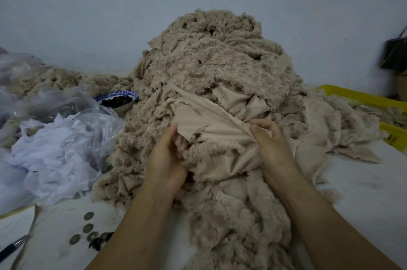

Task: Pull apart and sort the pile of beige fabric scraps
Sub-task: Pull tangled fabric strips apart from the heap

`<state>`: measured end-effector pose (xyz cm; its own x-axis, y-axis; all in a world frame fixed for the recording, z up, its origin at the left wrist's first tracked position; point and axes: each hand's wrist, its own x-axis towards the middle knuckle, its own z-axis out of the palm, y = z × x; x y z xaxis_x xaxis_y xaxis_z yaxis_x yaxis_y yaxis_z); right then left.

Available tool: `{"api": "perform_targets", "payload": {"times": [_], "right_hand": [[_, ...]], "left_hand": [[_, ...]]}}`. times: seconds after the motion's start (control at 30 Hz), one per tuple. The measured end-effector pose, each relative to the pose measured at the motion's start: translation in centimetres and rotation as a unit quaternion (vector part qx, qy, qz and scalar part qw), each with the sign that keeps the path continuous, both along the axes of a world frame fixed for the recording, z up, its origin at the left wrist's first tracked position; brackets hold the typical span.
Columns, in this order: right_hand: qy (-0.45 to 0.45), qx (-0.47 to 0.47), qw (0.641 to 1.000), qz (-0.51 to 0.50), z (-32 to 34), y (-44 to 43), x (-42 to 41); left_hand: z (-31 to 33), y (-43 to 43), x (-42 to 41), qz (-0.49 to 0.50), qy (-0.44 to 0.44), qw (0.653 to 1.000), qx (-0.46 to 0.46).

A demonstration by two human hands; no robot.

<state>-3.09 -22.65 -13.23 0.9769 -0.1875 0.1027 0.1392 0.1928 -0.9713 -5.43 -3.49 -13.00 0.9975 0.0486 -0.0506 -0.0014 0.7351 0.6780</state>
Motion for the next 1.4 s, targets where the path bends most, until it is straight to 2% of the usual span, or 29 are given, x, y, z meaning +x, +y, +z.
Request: {"api": "perform_targets", "payload": {"times": [0.1,0.23,0.37,0.47,0.53,0.6,0.67,0.77,0.87,0.97,1.03,1.07,1.13,1.2,1.3,1.33,1.4], "right_hand": [[-0.004,-0.046,0.998,-0.031,-0.3,0.0,0.2],[-0.018,-0.150,0.988,-0.016,-0.5,-0.1,0.0],[0.043,-0.170,0.980,0.097,-0.3,0.0,-0.9],[0.052,-0.172,0.970,0.165,-0.4,0.3,-1.0],[0.055,-0.159,0.971,0.172,-0.6,0.4,-1.0],[0.062,-0.146,0.979,0.125,-0.8,0.5,-0.8],[0.064,-0.089,0.992,0.068,-0.9,0.5,-0.3],[0.086,-0.030,0.996,-0.026,-0.7,-0.3,0.7],[0.110,-0.012,0.992,-0.061,-0.5,-0.7,1.0],[0.134,0.090,0.987,-0.018,0.0,-0.3,0.7],[0.145,0.147,0.978,0.013,0.2,-0.4,0.7],[0.144,0.167,0.975,0.018,0.3,-0.5,0.8],[0.137,0.203,0.969,0.014,0.4,-0.9,0.8],[0.130,0.228,0.964,0.039,0.5,-1.1,0.6],[0.107,0.246,0.956,0.117,0.4,-1.1,0.4],[0.092,0.248,0.955,0.134,0.4,-1.0,0.4],[0.077,0.249,0.952,0.161,0.5,-0.7,0.0]], "left_hand": [[0.1,0.1,0.0,0.024,-0.010,1.000,-0.015],[0.0,0.3,0.0,0.014,-0.004,1.000,-0.010],[-0.1,-0.5,-0.1,0.020,0.030,0.998,0.051],[-0.2,-0.9,-0.2,0.028,0.030,0.995,0.095],[-0.3,-0.8,-0.1,0.029,0.032,0.994,0.098],[-0.3,-0.9,0.0,0.032,0.048,0.993,0.098],[-0.2,-0.8,0.1,0.047,0.061,0.993,0.090],[0.2,0.3,0.4,0.097,0.033,0.995,-0.001],[0.3,1.3,0.5,0.149,0.023,0.986,-0.069],[0.1,1.2,0.4,0.183,0.038,0.981,-0.052],[-0.2,1.1,0.4,0.232,0.051,0.970,0.041],[-0.5,1.1,0.4,0.265,0.059,0.958,0.093],[-0.7,1.0,0.5,0.307,0.083,0.939,0.133],[-0.8,0.8,0.6,0.354,0.103,0.896,0.249],[-1.0,0.3,0.4,0.361,0.042,0.793,0.489],[-1.1,0.0,0.2,0.362,0.016,0.747,0.557],[-0.9,-0.8,-0.4,0.388,-0.067,0.664,0.636]]}}
